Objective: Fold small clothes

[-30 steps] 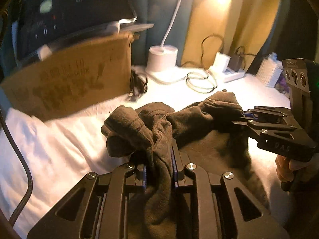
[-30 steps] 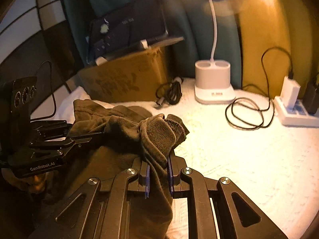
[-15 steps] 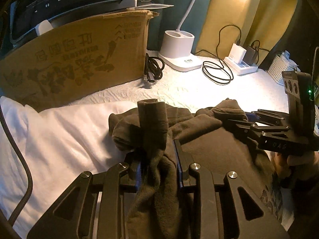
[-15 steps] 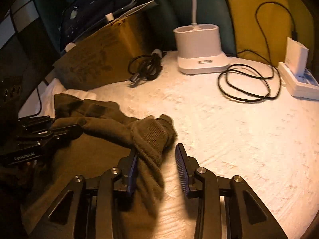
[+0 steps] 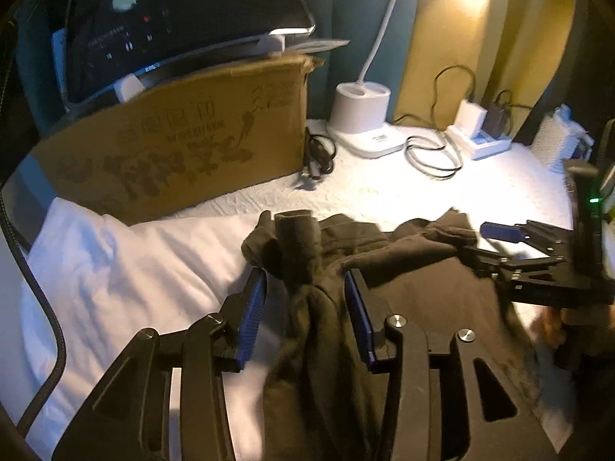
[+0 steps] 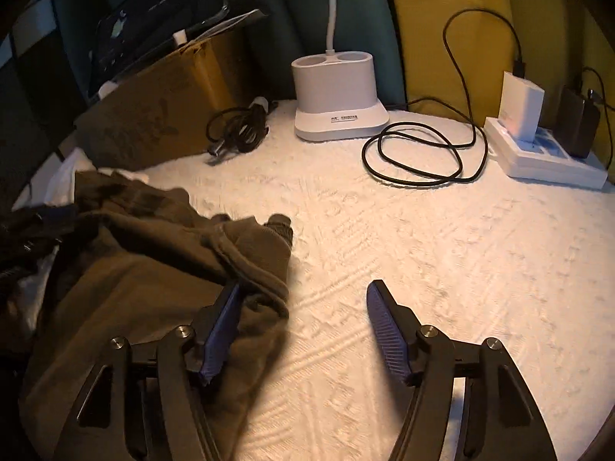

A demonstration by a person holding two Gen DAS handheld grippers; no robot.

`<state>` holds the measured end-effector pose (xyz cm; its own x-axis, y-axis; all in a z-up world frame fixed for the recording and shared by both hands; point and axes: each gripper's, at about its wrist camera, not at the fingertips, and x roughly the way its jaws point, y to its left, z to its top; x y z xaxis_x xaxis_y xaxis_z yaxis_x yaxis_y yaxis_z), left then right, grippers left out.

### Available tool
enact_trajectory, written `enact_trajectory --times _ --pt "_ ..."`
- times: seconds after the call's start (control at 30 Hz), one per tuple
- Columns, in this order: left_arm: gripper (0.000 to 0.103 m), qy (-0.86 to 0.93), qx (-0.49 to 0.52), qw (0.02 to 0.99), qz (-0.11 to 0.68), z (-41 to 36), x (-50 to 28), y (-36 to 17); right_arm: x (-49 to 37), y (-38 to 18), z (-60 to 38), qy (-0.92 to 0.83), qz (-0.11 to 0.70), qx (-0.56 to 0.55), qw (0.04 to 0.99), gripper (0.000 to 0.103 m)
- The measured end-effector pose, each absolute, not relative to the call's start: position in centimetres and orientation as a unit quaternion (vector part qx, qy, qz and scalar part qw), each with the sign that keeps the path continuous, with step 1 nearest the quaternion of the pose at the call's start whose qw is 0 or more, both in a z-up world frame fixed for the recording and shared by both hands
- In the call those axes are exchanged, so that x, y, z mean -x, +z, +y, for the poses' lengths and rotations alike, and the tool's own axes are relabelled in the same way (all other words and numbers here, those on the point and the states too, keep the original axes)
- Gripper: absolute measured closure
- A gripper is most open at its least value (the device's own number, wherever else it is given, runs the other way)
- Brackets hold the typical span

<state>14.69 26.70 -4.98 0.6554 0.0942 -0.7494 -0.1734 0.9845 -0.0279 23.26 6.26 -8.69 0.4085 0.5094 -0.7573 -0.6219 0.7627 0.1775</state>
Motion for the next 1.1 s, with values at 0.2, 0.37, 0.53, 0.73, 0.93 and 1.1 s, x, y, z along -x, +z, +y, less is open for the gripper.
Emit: enact_trajectory --times 0.2,0.37,0.53,0.73,0.93,1.1 --pt "0.046 0.071 0.062 0.913 0.396 25.7 -12.2 -4.1 -22.2 -7.9 5.0 0.328 0.423 0.066 0.842 0.029" --pt "0.046 0.063 0.061 0.909 0.408 24.3 -10.7 -4.8 -20.1 -7.4 4.6 0.344 0.420 0.067 0.837 0.029" --pt "0.046 0.067 0.055 0.901 0.425 23.2 -9.7 -6.1 -17.8 -7.8 4.6 0.353 0.421 0.078 0.832 0.028" --pt "0.046 0.094 0.042 0.891 0.442 23.2 -8.9 -8.0 -16.0 -8.8 4.0 0.345 0.423 0.091 0.833 0.028" --pt "0.046 0.108 0.028 0.891 0.440 22.7 -8.4 -7.8 -15.3 -8.9 3.1 0.336 0.421 0.090 0.838 0.025" --pt "0.046 0.115 0.029 0.894 0.433 22.6 -7.4 -7.1 -14.8 -8.7 2.4 0.331 0.417 0.092 0.841 0.025"
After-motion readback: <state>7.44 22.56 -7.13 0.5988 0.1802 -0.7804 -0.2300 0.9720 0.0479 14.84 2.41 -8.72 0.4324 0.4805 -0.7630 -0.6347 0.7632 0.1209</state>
